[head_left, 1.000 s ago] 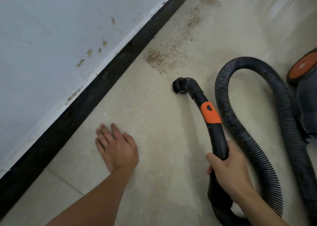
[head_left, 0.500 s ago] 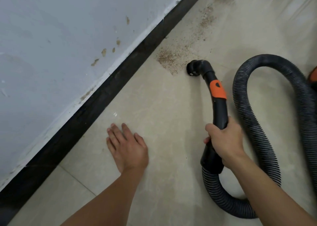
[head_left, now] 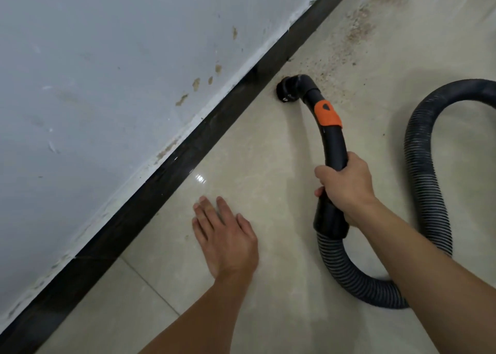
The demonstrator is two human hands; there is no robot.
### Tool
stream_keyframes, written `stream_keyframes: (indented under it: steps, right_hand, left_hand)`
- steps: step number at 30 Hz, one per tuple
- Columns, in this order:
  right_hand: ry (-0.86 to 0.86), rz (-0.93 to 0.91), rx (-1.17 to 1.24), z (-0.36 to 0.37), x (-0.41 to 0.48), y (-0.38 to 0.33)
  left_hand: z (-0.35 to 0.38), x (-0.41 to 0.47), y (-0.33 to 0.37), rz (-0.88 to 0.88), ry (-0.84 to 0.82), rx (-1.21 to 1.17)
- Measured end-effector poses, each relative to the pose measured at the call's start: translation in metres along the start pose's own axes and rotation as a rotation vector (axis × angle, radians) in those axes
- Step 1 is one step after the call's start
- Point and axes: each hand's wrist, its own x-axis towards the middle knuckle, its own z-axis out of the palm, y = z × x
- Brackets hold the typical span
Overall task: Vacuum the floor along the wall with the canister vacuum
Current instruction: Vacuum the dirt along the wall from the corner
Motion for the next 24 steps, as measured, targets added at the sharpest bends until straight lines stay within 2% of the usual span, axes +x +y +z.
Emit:
stream_keyframes:
  steps: [6,11,14,20,24]
  right_hand:
    - [-0.085,-0.014,-0.004,0.022,0.018,-0.025]
    - [-0.241,-0.062,-0.168,-0.021,-0.028,-0.001]
    - [-0.228,-0.075,-0.246,-0.045,-0.044,0.013]
    - [-0.181,-0.013,-0.012,-0.008,-0.007,-0.015]
    - [-0.211,-0.055,-0.04,0.009,-0.032,-0.001]
  left_hand:
    - [0.0,0.001,-0.001,0.003,0.007,-0.016]
    - [0.0,-0.001,-0.003,0.001,0.005,-0.022]
    - [0.0,0.0,-0.001,0.002,-0.002,-0.024]
    - [-0.001,0.001,-0.001,0.003,-0.012,-0.047]
    - [0.001,0.003,-0.002,0.016,-0.023,-0.045]
